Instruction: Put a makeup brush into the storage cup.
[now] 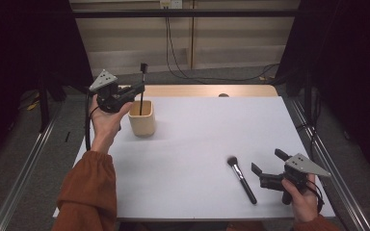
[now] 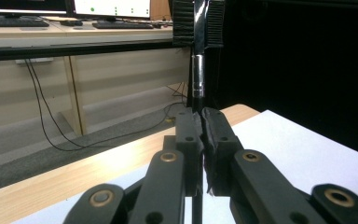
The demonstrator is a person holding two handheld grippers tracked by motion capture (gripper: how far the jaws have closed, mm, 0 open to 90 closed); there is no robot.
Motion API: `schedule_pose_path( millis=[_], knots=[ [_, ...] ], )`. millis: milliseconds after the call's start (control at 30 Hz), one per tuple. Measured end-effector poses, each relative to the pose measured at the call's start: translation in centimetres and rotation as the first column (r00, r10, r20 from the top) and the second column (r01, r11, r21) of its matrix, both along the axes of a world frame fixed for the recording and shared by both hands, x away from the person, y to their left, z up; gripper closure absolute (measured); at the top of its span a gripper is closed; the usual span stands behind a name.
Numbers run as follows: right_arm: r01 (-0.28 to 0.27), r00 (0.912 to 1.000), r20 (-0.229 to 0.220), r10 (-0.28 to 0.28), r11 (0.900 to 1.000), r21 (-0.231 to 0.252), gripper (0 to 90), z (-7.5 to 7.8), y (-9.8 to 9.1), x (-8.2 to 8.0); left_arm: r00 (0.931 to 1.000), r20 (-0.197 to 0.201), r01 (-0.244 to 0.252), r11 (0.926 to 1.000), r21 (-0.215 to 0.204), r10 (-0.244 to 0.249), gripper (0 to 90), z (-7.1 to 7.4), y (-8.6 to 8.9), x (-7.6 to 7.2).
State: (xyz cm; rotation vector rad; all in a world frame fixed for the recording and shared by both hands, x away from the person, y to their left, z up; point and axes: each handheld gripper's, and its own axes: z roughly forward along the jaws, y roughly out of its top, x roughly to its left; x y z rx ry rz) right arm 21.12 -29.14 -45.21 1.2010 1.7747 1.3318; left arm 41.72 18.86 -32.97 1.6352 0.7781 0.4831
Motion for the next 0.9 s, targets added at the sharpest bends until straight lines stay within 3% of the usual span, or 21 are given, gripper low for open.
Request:
schedule_pose_path(
  millis=[167,667,900],
  knots=[
    [0.001,1.0000,0.001,-0.001,1.0000,-0.001,0.0,0.0,0.0,0.0,0.9998,0.021,0.005,0.9999,0.010,-0.005,85.8,-0.3,-0.5,0.4],
    [0.001,1.0000,-0.001,-0.001,1.0000,0.001,0.0,0.0,0.0,0.0,0.9991,0.005,-0.042,0.9990,0.013,0.042,85.8,-1.3,0.3,2.4],
    [0.000,1.0000,-0.003,0.000,1.0000,-0.001,0.0,0.0,0.0,0.0,0.9994,0.002,-0.036,0.9992,0.018,0.036,85.8,-1.6,0.1,2.6]
  ],
)
